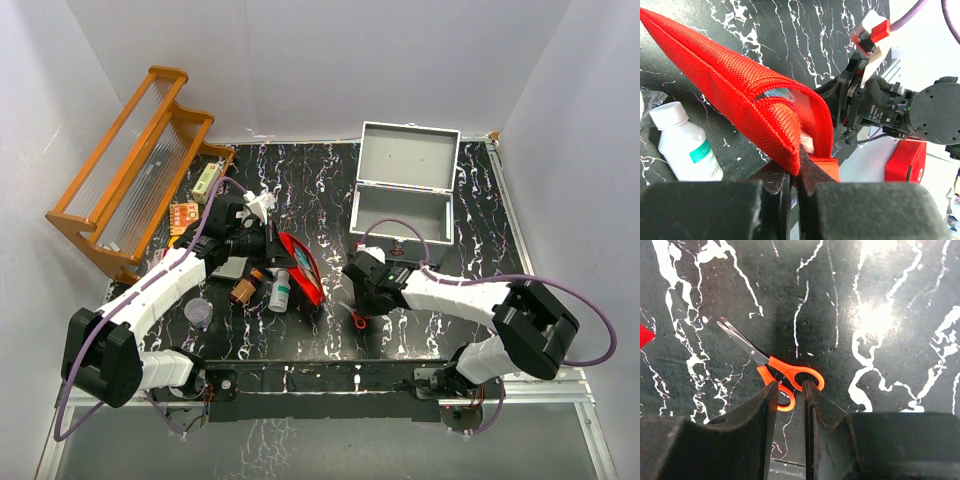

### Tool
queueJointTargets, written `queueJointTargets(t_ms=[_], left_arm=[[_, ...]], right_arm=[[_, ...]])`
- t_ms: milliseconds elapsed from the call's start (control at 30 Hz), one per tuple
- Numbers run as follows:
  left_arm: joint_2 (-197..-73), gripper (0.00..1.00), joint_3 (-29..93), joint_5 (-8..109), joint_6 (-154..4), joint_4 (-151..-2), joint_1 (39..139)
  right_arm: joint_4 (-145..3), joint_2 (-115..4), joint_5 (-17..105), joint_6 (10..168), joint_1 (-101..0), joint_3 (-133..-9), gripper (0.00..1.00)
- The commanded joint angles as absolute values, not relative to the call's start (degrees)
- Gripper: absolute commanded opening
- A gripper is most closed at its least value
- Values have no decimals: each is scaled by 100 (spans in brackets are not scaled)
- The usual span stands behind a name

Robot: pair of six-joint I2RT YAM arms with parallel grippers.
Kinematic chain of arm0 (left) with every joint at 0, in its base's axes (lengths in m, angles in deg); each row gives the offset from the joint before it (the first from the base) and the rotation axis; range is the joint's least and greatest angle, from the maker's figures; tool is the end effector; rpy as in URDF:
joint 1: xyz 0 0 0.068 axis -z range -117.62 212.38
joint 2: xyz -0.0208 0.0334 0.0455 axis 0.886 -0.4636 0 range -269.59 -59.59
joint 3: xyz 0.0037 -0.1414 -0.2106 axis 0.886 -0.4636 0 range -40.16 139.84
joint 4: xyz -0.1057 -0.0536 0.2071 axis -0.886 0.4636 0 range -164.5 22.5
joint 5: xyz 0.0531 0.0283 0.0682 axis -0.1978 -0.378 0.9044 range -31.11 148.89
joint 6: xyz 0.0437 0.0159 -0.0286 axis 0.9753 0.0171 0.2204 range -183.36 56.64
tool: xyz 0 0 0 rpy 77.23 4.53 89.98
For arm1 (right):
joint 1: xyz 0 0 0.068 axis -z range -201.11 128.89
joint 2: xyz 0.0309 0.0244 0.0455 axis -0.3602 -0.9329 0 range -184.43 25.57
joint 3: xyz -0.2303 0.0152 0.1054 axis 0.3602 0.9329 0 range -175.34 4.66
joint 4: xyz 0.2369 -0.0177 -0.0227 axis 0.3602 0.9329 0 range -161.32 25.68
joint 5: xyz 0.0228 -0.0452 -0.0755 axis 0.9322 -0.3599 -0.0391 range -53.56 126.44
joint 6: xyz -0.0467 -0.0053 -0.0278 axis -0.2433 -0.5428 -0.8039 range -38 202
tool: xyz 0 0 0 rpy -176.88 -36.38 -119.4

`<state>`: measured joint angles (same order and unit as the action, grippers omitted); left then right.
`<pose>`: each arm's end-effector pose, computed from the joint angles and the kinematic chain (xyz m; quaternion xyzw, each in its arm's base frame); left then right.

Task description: Organize the medicine kit

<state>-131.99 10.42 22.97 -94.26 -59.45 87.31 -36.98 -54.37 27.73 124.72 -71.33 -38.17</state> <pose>0.2230 -0.1274 0.2578 0.0935 0.8569 -0.4429 0.2468 0.1478 0.1688 0.1643 -0.0522 0.9828 0.0649 0.1650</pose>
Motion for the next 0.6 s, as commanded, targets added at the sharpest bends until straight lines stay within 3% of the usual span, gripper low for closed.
queueJointTargets(t_ms=[0,367,567], left_arm=[[-12965,0,1138,2207,-9431,-5896,8751],[-12953,0,1080,2231,-9424,-5905,8752],[-12967,0,1083,2228,-9439,-5916,8754]], right_arm=[[-4223,-5639,2933,11810,-7164,-4020,25],[-4033,-5345,3405,11918,-7165,-3683,32],[-4027,-5471,3641,12043,-7170,-3646,29]])
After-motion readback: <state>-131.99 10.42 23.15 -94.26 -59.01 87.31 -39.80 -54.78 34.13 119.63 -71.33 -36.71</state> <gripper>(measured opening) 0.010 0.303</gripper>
